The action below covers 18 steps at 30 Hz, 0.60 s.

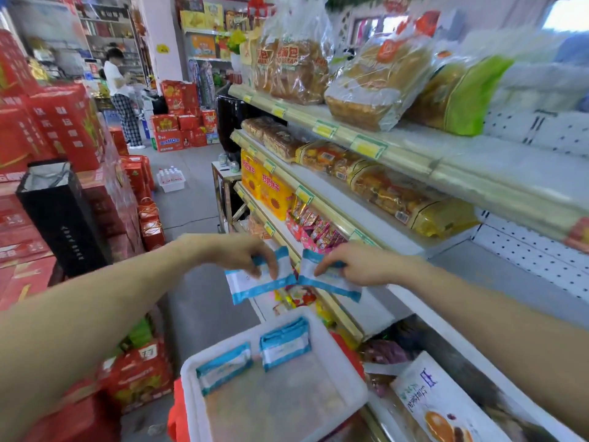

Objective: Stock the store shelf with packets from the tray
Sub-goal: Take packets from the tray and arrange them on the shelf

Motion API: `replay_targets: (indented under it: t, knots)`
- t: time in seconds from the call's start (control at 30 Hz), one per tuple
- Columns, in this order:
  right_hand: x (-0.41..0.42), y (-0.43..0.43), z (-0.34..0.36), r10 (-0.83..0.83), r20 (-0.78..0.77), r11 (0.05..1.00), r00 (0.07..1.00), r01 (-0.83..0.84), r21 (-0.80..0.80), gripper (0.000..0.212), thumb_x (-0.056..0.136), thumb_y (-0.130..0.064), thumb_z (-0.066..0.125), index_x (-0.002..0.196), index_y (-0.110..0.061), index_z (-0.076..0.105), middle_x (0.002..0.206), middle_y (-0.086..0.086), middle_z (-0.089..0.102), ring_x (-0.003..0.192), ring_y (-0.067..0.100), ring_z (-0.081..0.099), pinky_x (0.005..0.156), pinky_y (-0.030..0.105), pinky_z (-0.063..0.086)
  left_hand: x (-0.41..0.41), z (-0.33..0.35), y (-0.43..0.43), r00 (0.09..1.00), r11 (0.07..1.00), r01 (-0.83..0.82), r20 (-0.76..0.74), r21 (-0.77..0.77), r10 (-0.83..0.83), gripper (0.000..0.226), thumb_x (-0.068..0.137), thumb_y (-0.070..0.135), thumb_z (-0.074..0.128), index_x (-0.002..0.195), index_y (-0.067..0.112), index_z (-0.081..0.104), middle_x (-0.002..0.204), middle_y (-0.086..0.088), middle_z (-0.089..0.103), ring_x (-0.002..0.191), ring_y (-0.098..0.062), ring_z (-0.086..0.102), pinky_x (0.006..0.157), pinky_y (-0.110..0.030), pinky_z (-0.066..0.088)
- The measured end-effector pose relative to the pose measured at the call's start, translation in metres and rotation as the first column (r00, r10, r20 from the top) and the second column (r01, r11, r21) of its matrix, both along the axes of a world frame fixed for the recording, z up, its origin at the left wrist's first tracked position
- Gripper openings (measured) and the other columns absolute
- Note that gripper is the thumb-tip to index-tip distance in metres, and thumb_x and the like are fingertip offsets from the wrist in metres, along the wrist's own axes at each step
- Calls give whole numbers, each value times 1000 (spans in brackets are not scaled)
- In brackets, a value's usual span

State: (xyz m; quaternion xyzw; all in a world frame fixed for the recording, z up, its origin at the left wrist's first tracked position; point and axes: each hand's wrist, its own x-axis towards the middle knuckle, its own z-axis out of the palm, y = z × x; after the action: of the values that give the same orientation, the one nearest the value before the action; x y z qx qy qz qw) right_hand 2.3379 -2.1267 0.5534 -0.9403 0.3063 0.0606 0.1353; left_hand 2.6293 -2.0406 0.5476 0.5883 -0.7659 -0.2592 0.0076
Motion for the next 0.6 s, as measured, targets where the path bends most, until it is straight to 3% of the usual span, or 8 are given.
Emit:
replay_targets:
  t: [0.13, 0.2, 0.23, 0.3, 0.37, 0.47, 0.53, 0.6]
  knots:
    - [-33, -3, 95, -61, 51, 987, 997, 68, -146, 62, 90, 0, 49, 123, -48, 70, 123, -4, 62, 100, 11, 57, 87, 29, 47, -24, 94, -50, 991, 981, 135, 28, -140, -133, 34, 90, 13, 77, 102, 45, 73, 113, 15, 67, 104, -18, 63, 89, -39, 52]
    - [-58, 0, 139, -114, 102, 972, 988, 132, -197, 62, 87, 0, 51, 119, -48, 72, 104, -16, 57, 86, 1, 51, 76, 14, 42, -41, 138, -73, 988, 966, 157, 37, -204, -153, 35, 89, 11, 79, 96, 45, 75, 106, 28, 67, 100, -11, 64, 84, -35, 51]
    - [-71, 2, 159, -146, 128, 960, 981, 172, -220, 60, 87, 0, 53, 117, -48, 73, 96, -21, 54, 82, 0, 50, 70, 10, 38, -51, 158, -84, 984, 955, 176, 43, -238, -171, 35, 88, 9, 79, 95, 43, 76, 104, 27, 68, 98, -10, 65, 83, -36, 52]
    - [-102, 8, 198, -201, 167, 933, 965, 241, -267, 59, 84, 1, 56, 114, -46, 75, 90, -24, 57, 79, -6, 54, 65, 11, 40, -73, 194, -105, 977, 933, 207, 16, -295, -212, 32, 86, 6, 82, 94, 37, 79, 103, 10, 73, 95, -20, 68, 83, -46, 55]
    - [-136, 17, 231, -257, 188, 907, 948, 304, -292, 60, 82, 4, 56, 115, -43, 76, 96, -24, 64, 82, -13, 57, 70, 12, 44, -100, 223, -121, 969, 912, 227, -20, -343, -248, 33, 83, 6, 84, 93, 37, 80, 95, 7, 75, 83, -19, 71, 74, -43, 56]
    - [-189, 34, 266, -333, 187, 863, 924, 379, -334, 60, 82, 5, 59, 118, -40, 77, 104, -7, 71, 90, 10, 62, 81, 32, 50, -148, 252, -138, 944, 892, 284, -60, -351, -324, 33, 83, 6, 84, 94, 36, 80, 89, 1, 78, 72, -18, 72, 63, -33, 57]
    - [-224, 45, 279, -376, 180, 836, 909, 417, -358, 57, 82, 6, 63, 117, -37, 78, 88, -1, 68, 75, 17, 57, 70, 39, 45, -185, 266, -143, 920, 871, 337, -70, -356, -385, 32, 82, 4, 83, 94, 34, 81, 89, 2, 78, 72, -16, 73, 62, -27, 57]
    - [-256, 55, 286, -420, 183, 823, 889, 458, -336, 53, 85, 6, 65, 115, -36, 79, 65, -15, 53, 58, 6, 44, 58, 27, 34, -219, 277, -144, 896, 854, 378, -94, -357, -435, 34, 83, 1, 82, 94, 33, 82, 92, 6, 78, 75, -9, 73, 62, -21, 55]
